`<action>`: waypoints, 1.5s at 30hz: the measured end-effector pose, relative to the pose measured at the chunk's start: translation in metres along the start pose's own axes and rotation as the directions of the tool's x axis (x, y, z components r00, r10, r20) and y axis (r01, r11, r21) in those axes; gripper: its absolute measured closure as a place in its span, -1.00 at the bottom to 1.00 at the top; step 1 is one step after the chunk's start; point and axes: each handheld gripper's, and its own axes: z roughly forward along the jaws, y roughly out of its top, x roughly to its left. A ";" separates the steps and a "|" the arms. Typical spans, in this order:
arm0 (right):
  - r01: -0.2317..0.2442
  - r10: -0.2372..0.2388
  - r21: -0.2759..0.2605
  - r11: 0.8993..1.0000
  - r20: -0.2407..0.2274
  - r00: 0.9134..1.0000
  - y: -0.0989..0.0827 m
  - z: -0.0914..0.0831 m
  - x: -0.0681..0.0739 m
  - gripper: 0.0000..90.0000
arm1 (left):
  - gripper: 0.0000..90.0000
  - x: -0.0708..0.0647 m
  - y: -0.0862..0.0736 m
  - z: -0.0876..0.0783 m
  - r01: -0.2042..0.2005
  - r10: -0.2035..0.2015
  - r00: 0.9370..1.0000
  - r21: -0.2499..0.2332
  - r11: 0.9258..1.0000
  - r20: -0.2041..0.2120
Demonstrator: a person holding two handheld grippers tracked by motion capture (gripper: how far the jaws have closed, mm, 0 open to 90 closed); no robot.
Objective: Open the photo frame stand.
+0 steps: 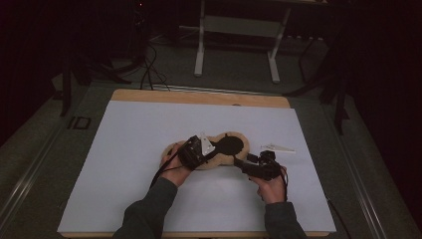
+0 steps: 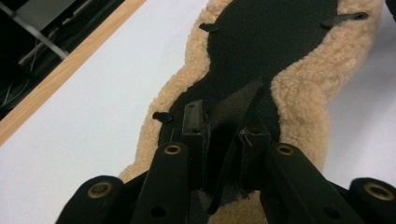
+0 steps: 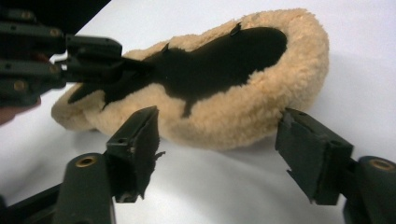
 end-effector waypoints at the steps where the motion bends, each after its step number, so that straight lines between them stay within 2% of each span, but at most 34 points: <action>1: -0.007 0.007 -0.001 1.000 -0.001 1.000 0.002 0.001 0.001 -0.40 | 0.73 0.000 0.000 0.000 0.005 -0.005 1.000 -0.002 1.000 -0.001; 9: -0.060 0.060 0.012 0.998 -0.013 0.998 0.011 0.009 -0.002 -0.48 | 0.73 0.001 -0.005 -0.002 0.034 -0.035 0.999 -0.022 0.999 -0.014; 11: -0.069 0.069 0.014 0.998 -0.011 0.998 0.012 0.010 -0.003 -0.48 | 0.73 0.001 -0.005 -0.002 0.032 -0.032 0.999 -0.022 0.999 -0.017; 17: -0.116 0.117 0.027 0.993 -0.019 0.993 0.017 0.018 -0.010 -0.48 | 0.74 0.003 -0.007 -0.005 0.047 -0.048 0.999 -0.035 0.998 -0.020; 19: -0.150 0.151 0.032 0.988 -0.048 0.987 0.019 0.022 -0.012 -0.50 | 0.74 0.004 -0.008 -0.006 0.048 -0.049 0.998 -0.043 0.998 -0.025; 20: -0.150 0.151 0.032 0.988 -0.048 0.987 0.019 0.022 -0.012 -0.50 | 0.74 0.004 -0.008 -0.006 0.048 -0.049 0.998 -0.043 0.998 -0.025; 22: -0.182 0.185 0.035 0.983 -0.072 0.980 0.020 0.026 -0.014 -0.51 | 0.75 0.004 -0.009 -0.006 0.049 -0.050 0.998 -0.047 0.998 -0.025; 25: -0.204 0.207 0.041 0.978 -0.092 0.974 0.021 0.030 -0.014 -0.51 | 0.75 0.005 -0.010 -0.008 0.050 -0.051 0.998 -0.054 0.997 -0.027; 31: -0.216 0.222 0.064 0.974 -0.112 0.969 0.025 0.038 -0.011 -0.44 | 0.75 0.004 -0.013 -0.010 0.042 -0.044 0.999 -0.069 0.997 -0.030; 36: -0.204 0.209 0.056 0.977 -0.107 0.972 0.028 0.037 -0.007 -0.29 | 0.75 0.003 -0.016 -0.013 0.052 -0.056 0.998 -0.091 0.994 -0.035; 45: -0.184 0.189 0.046 0.982 -0.118 0.975 0.036 0.032 0.000 -0.18 | 0.74 0.002 -0.022 -0.022 0.081 -0.088 0.995 -0.123 0.989 -0.054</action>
